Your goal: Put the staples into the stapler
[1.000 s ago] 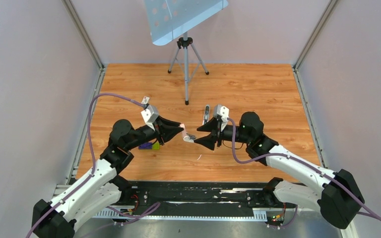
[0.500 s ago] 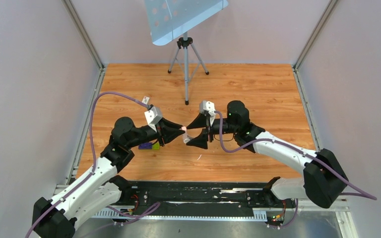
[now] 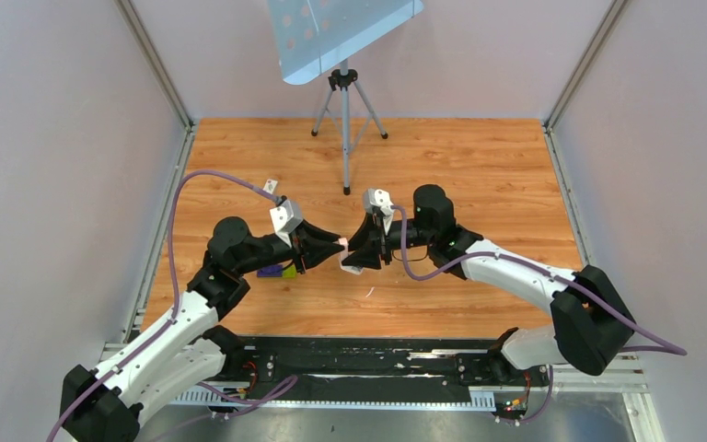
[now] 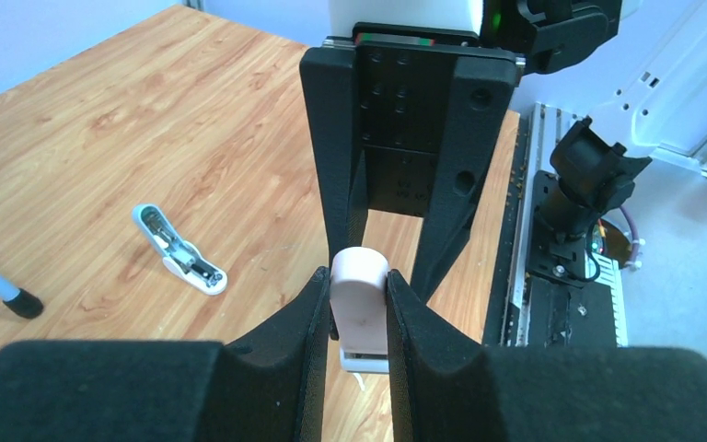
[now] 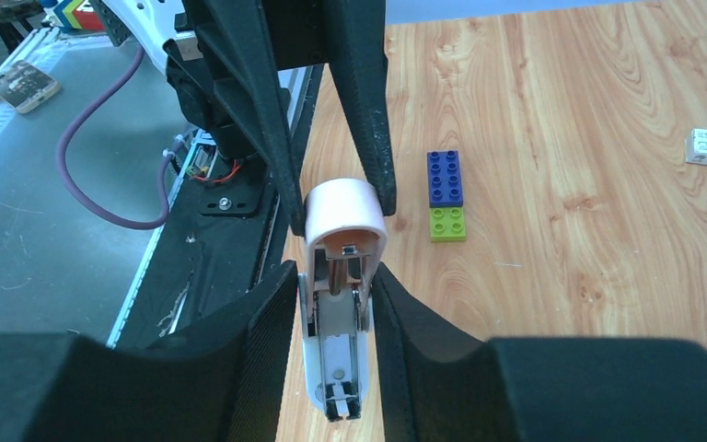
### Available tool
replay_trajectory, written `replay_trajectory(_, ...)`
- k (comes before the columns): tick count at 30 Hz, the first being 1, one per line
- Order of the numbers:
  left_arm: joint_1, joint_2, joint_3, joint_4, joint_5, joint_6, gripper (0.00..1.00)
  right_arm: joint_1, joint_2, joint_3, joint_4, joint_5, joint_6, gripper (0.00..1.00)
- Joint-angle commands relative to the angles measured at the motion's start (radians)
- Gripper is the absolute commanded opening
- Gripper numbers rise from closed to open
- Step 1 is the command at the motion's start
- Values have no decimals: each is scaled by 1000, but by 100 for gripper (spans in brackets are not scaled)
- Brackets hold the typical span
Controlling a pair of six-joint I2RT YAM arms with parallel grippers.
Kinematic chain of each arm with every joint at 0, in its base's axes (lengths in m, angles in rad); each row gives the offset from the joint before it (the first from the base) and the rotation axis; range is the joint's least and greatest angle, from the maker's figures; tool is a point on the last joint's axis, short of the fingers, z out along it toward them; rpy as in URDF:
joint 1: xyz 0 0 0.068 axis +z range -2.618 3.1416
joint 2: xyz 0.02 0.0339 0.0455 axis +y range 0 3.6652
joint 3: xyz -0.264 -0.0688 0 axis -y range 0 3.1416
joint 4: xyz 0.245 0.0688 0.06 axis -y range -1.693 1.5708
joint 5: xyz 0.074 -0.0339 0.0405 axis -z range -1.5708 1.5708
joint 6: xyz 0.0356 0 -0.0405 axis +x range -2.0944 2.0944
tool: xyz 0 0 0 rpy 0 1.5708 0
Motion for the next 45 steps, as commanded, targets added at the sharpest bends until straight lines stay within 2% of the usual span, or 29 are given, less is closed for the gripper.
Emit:
replay_trajectory(1, 7, -8, 14, 56, 12, 9, 0, 20, 16, 19, 40, -43, 33, 36)
replay_trajectory(7, 7, -31, 16, 35, -16, 14, 1, 20, 23, 12, 63, 15, 66, 21)
replay_trajectory(9, 7, -42, 22, 12, -52, 23, 14, 20, 18, 9, 72, 39, 87, 19)
replay_trajectory(16, 7, -98, 84, -134, -196, 85, 72, 18, -42, -15, 24, 189, 104, 16)
replay_trajectory(23, 7, -164, 129, -266, -303, 158, 99, 3, -105, -8, -94, 387, 100, 16)
replay_trajectory(28, 7, -198, 140, -366, -439, 149, 100, -10, -111, 43, -318, 721, 83, 17)
replay_trajectory(33, 7, -222, 131, -436, -565, 120, 100, -87, -45, 80, -440, 952, 194, 16)
replay_trajectory(35, 7, -229, 118, -443, -585, 112, 100, -123, 2, 109, -523, 1093, 240, 17)
replay_trajectory(39, 7, -229, 117, -475, -602, 125, 100, -189, 123, 170, -620, 1206, 326, 18)
replay_trajectory(45, 8, -244, 117, -500, -681, 145, 100, -210, 280, 277, -709, 1348, 399, 20)
